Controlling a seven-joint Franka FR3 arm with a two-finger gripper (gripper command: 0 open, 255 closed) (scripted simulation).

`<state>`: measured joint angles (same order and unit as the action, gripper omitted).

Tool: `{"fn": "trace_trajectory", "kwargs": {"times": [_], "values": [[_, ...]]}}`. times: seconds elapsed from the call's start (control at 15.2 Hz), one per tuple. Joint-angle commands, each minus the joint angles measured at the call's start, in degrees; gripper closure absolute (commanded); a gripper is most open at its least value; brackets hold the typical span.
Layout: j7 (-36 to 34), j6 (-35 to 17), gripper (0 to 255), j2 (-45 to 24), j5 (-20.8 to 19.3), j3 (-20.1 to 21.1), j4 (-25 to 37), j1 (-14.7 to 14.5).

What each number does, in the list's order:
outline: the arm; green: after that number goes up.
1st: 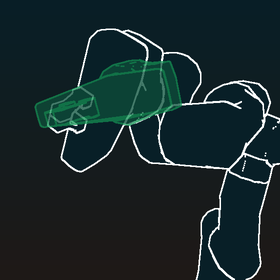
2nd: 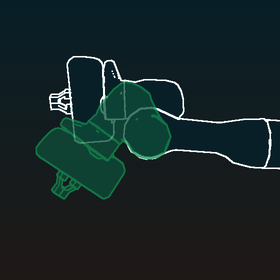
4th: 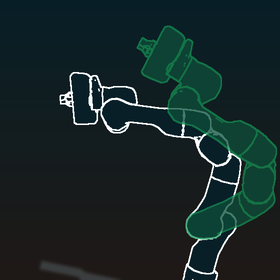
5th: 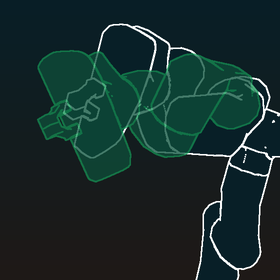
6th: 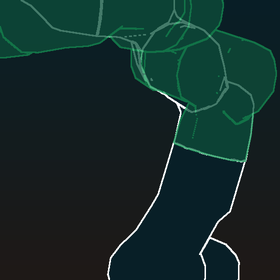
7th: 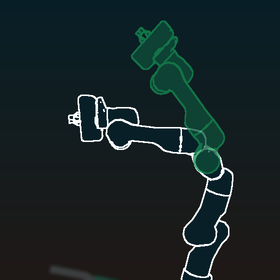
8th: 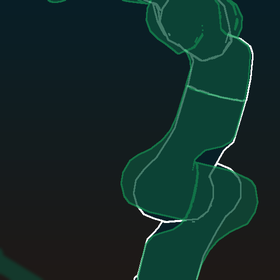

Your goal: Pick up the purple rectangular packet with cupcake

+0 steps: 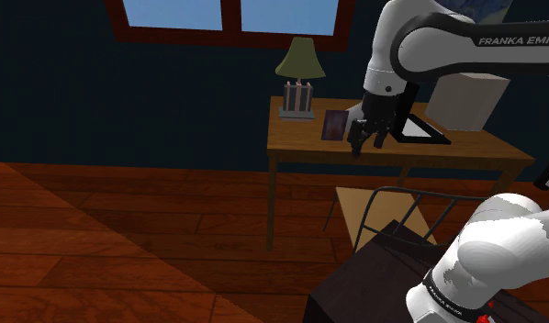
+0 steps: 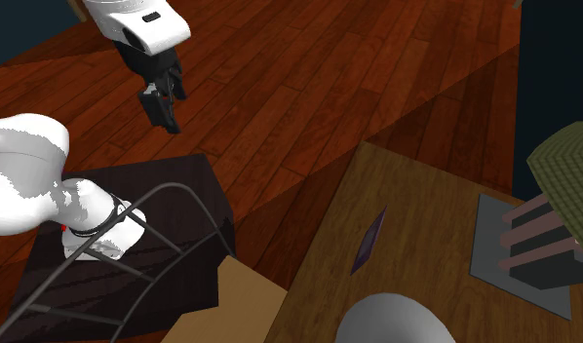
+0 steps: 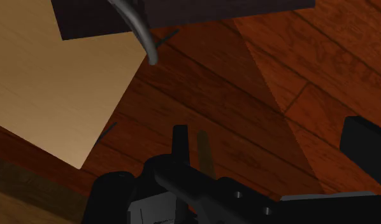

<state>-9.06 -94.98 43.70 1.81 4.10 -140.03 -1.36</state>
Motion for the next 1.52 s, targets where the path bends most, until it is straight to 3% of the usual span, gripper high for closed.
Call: {"fn": "trace_trajectory", "kwargs": {"times": [0.0, 0.46, 0.79, 1.12, 1.45], "values": [[0.0, 0.0, 0, 0.0, 0.0, 0.0, 0.0, 0.0], [19.0, -3.8, 0, -6.4, -6.6, -10.4, 3.3, 0.5], [32.3, -6.7, 0, -14.0, -9.1, -17.1, 8.8, 0.0], [45.7, -9.0, 0, -23.5, -8.9, -23.1, 16.7, -1.2], [59.5, -10.0, 0, -34.8, -5.6, -28.1, 27.0, -2.1]]}}
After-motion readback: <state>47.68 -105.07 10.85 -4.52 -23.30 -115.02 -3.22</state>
